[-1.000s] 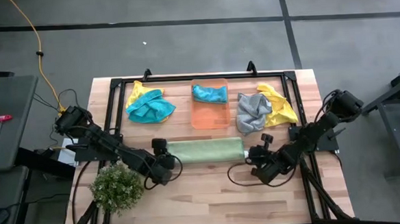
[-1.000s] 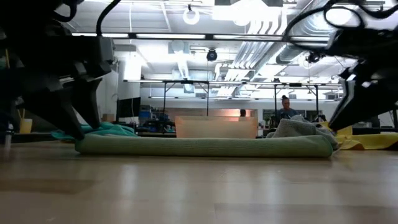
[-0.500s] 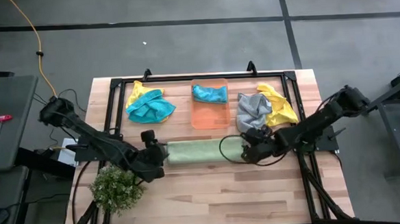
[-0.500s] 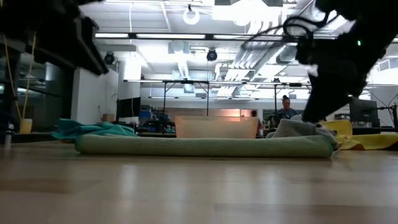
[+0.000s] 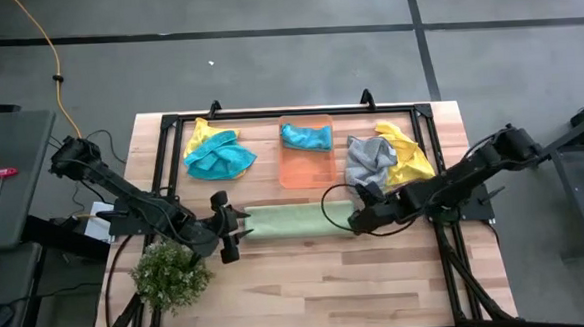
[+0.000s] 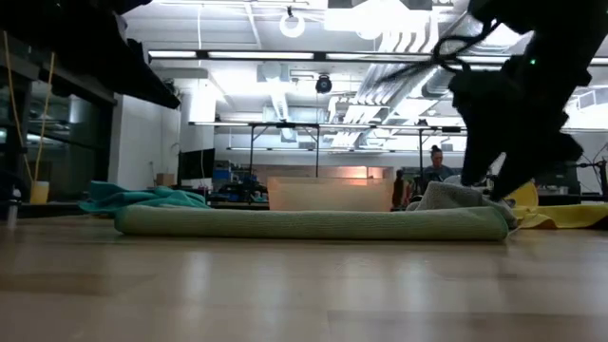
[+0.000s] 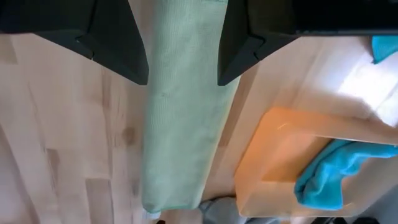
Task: Fold microfiber towels
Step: Fold the green microfiber cloth
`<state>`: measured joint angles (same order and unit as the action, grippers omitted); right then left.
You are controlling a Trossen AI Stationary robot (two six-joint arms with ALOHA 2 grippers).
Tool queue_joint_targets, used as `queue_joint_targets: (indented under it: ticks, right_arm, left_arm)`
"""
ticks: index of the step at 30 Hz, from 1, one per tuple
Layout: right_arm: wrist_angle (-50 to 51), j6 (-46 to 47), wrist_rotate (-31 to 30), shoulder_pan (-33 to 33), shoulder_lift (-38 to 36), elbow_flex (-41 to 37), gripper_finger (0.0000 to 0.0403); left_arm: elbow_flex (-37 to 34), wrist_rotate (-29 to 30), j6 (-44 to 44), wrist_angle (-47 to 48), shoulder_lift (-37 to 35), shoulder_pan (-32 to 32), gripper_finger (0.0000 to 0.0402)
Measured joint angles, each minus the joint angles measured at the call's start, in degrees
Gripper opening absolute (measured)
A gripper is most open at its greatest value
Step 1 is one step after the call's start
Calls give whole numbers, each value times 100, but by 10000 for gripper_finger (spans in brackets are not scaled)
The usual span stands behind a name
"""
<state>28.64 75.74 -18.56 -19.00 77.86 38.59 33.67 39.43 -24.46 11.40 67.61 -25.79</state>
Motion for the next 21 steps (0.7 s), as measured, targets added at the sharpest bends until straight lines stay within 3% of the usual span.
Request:
queue_joint_targets:
  ticks: [12, 21]
  right_arm:
    - [-960, 395, 77, 167, 930, -5, 260]
    - [-1275, 526, -5, 247, 1470, 33, 216]
  left_arm:
    - [4, -46, -86, 72, 9, -23, 184]
    - [4, -132, -86, 88, 11, -23, 184]
